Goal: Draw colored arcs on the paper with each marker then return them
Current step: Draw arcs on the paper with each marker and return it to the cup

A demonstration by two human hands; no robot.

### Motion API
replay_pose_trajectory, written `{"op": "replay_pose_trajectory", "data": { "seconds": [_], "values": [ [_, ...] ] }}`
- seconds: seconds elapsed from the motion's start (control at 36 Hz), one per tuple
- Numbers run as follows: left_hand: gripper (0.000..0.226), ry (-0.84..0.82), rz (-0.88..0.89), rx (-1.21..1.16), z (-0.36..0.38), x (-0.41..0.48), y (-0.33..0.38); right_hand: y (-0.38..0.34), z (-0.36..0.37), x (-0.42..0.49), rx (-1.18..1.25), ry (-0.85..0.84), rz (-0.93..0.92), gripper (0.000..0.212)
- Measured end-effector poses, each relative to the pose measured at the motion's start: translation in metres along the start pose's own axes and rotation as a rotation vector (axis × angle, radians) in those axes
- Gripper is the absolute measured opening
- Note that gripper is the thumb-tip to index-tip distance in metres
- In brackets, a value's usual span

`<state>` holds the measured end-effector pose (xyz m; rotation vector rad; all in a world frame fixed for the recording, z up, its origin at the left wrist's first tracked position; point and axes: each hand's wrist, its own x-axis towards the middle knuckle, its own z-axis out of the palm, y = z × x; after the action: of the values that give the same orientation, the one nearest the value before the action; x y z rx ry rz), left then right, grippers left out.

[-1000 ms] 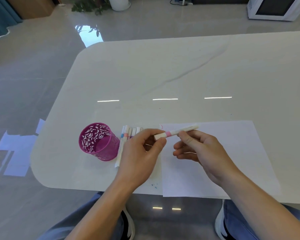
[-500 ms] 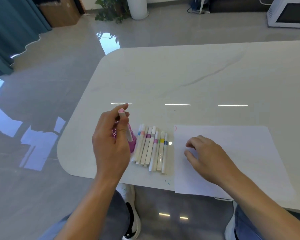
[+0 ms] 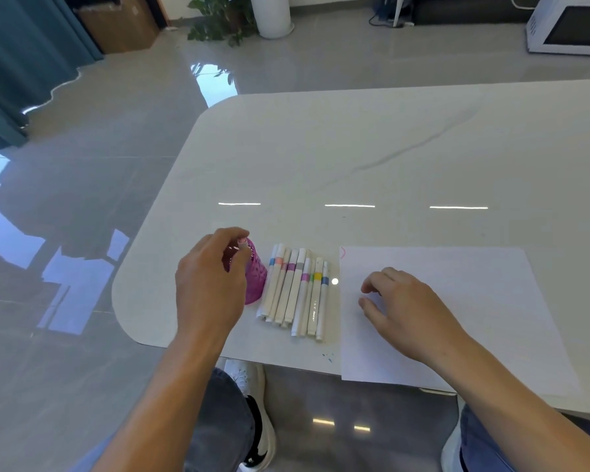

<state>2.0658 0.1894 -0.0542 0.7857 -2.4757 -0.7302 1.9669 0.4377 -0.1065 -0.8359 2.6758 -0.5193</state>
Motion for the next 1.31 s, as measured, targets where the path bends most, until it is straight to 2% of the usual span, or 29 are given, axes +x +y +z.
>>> {"op": "replay_pose_trajectory", "data": {
  "seconds": [0.11, 0.42, 0.61, 0.69, 0.83, 0.89, 1.08, 1.31],
  "values": [
    [0.023, -0.006, 0.016, 0.051, 0.002, 0.000, 0.001, -0.001, 0.000, 0.000, -0.004, -0.006, 0.001, 0.026],
    [0.033, -0.023, -0.022, 0.014, 0.006, -0.001, 0.011, -0.001, -0.002, 0.000, 0.008, -0.015, 0.001, 0.026],
    [0.031, 0.083, 0.164, 0.004, 0.006, -0.004, 0.024, 0.002, -0.006, 0.000, 0.046, 0.011, 0.013, 0.026],
    [0.028, -0.016, 0.217, -0.040, 0.013, -0.011, 0.032, 0.003, -0.006, 0.000, 0.043, 0.015, 0.017, 0.026],
    [0.024, -0.349, 0.161, 0.020, 0.040, -0.028, 0.042, 0.003, -0.006, 0.000, 0.036, 0.006, 0.020, 0.025],
    [0.026, -0.428, 0.157, 0.081, 0.053, -0.033, 0.042, 0.003, -0.006, 0.000, 0.031, 0.003, 0.020, 0.024],
    [0.036, -0.470, 0.095, 0.222, 0.085, -0.039, 0.042, 0.004, -0.009, -0.001, 0.026, -0.008, 0.032, 0.024],
    [0.023, -0.460, 0.124, 0.406, 0.100, -0.038, 0.049, 0.007, -0.011, -0.002, 0.014, -0.026, 0.041, 0.023]
  ]
}}
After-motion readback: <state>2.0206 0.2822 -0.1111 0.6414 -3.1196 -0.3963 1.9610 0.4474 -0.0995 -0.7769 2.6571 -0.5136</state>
